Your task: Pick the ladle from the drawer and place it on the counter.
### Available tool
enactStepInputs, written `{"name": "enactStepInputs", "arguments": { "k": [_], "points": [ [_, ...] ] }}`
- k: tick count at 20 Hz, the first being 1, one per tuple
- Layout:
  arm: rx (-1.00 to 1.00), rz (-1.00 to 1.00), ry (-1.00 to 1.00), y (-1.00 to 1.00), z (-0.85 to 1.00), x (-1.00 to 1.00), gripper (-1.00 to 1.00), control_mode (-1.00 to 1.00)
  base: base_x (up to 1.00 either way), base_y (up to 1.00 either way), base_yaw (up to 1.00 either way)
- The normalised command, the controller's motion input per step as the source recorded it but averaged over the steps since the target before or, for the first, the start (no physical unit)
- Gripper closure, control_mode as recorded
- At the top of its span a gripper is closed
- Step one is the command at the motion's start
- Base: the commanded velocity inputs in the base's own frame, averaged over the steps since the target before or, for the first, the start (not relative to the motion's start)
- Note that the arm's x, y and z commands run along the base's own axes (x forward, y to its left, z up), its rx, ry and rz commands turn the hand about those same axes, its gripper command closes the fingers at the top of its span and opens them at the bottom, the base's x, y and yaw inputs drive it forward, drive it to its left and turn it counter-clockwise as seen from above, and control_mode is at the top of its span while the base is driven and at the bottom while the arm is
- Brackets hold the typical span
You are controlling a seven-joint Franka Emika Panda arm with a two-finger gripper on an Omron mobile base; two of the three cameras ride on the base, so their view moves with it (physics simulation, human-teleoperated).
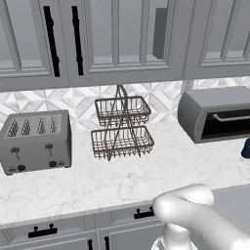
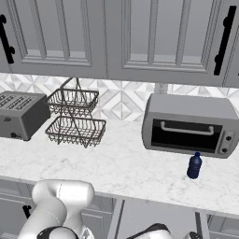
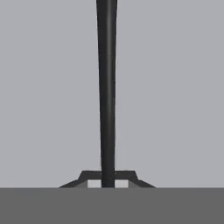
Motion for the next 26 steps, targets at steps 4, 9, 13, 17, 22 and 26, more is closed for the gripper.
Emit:
{"name": "enactStepInputs", "arguments": {
  "k": [4, 9, 13, 17, 22, 26],
  "points": [
    [0.0, -0.28, -0.3, -0.06, 0.14, -0.38, 1.0, -1.0, 0.0, 0.0, 0.0],
    [0.0, -0.29, -0.47, 0.34, 0.93, 0.53, 1.0, -1.0, 0.0, 0.0, 0.0],
    [-0.01, -0.25, -0.38, 0.42, 1.0, 0.9, 1.0, -1.0, 0.0, 0.0, 0.0],
    [-0.05, -0.21, -0.25, 0.58, 1.0, 0.93, 1.0, -1.0, 0.0, 0.0, 0.0],
    [-0.09, -0.17, -0.26, 0.53, 1.0, 0.81, 1.0, -1.0, 0.0, 0.0, 0.0],
    [-0.09, -0.14, -0.15, 0.53, 1.0, 0.97, 1.0, -1.0, 0.0, 0.0, 0.0]
  ]
}}
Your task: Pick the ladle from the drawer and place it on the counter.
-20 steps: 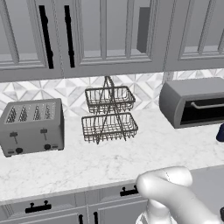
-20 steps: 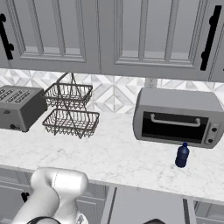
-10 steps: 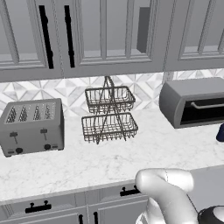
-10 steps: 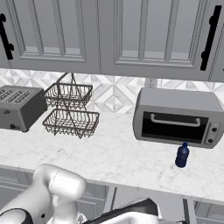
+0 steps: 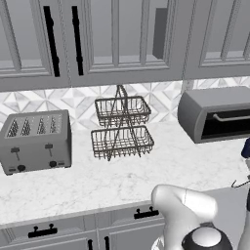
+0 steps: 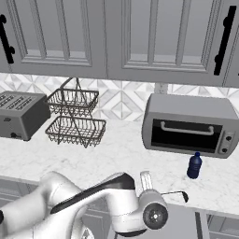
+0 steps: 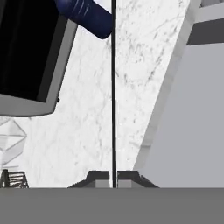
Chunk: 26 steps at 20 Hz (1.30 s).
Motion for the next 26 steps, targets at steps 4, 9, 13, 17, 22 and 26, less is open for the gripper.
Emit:
{"name": "enactStepInputs", "arguments": {
  "k": [4, 9, 13, 17, 22, 26],
  "points": [
    [-0.02, -0.09, 0.15, 0.33, 0.97, 1.0, 1.0, -1.0, 0.0, 0.0, 0.0],
    [0.0, 0.02, 0.41, 0.36, 0.3, 0.75, 1.0, -1.0, 0.0, 0.0, 0.0],
    [0.0, 0.05, 0.13, 0.17, -0.38, 0.14, 1.0, -1.0, 0.0, 0.0, 0.0],
    [0.0, 0.04, 0.05, -0.01, -0.61, 0.21, 1.0, -1.0, 0.0, 0.0, 0.0],
    [0.0, 0.0, 0.06, 0.12, -0.46, 0.53, -1.0, -1.0, 0.0, 0.0, 0.0],
    [0.0, -0.03, 0.0, 0.0, 0.18, 0.12, -1.0, -1.0, 0.0, 0.0, 0.0]
  ]
}}
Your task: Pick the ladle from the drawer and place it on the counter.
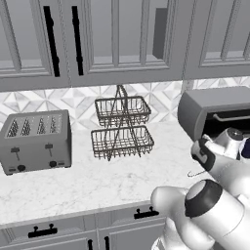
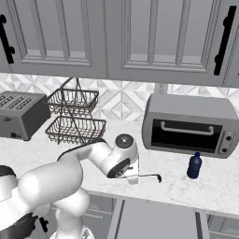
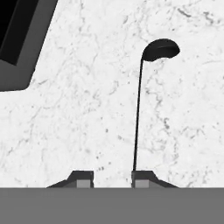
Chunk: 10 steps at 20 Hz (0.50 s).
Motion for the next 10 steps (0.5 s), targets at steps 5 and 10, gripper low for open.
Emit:
{"name": "enactStepInputs", "arguments": {
  "k": [5, 10],
  "points": [
    [0.0, -0.01, -0.05, 0.0, 0.85, -0.25, -1.0, -1.0, 0.0, 0.0, 0.0],
    [-0.02, 0.01, -0.24, 0.23, 1.0, -0.95, -1.0, -1.0, 0.0, 0.0, 0.0]
  ]
}}
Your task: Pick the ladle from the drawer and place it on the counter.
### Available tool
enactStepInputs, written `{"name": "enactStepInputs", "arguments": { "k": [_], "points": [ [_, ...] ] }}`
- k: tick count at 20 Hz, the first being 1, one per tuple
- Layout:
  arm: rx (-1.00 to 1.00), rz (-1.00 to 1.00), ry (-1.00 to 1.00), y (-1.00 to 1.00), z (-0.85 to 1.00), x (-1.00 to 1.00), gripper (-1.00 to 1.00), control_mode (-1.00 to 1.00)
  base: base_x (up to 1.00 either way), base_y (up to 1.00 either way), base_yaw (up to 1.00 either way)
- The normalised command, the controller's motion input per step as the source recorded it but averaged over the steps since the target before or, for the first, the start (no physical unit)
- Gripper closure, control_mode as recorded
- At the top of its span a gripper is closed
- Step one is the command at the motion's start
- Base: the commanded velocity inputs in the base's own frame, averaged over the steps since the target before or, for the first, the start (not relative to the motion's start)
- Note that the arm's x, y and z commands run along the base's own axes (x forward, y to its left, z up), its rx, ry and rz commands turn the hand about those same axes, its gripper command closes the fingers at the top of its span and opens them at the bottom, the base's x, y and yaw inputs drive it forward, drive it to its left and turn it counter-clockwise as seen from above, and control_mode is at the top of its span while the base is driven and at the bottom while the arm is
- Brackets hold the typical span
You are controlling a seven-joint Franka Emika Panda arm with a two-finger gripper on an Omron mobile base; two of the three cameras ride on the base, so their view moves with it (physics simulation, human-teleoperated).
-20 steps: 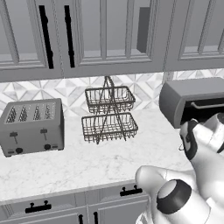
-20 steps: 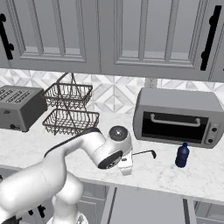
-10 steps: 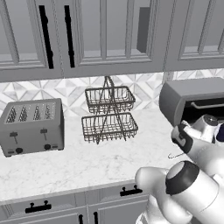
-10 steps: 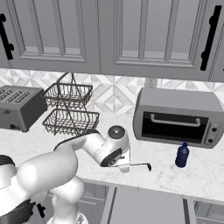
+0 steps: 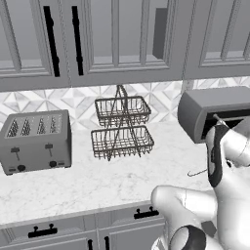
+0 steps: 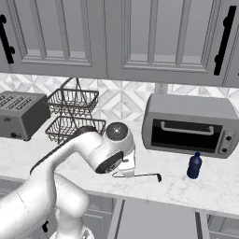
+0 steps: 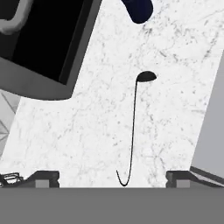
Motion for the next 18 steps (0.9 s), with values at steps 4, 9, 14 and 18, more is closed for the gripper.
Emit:
{"name": "enactStepInputs", "arguments": {
  "k": [4, 9, 14, 18],
  "points": [
    [-0.06, 0.03, -0.4, 0.5, 1.0, -1.0, -1.0, -1.0, 0.0, 0.0, 0.0],
    [-0.15, 0.03, -0.3, 0.9, 1.0, -0.79, -1.0, -1.0, 0.0, 0.0, 0.0],
    [-0.17, 0.0, -0.25, 1.0, 1.0, -0.37, -1.0, -1.0, 0.0, 0.0, 0.0],
    [-0.04, 0.0, -0.04, 0.17, 0.25, -0.06, -1.0, -1.0, 0.0, 0.0, 0.0]
  ]
}}
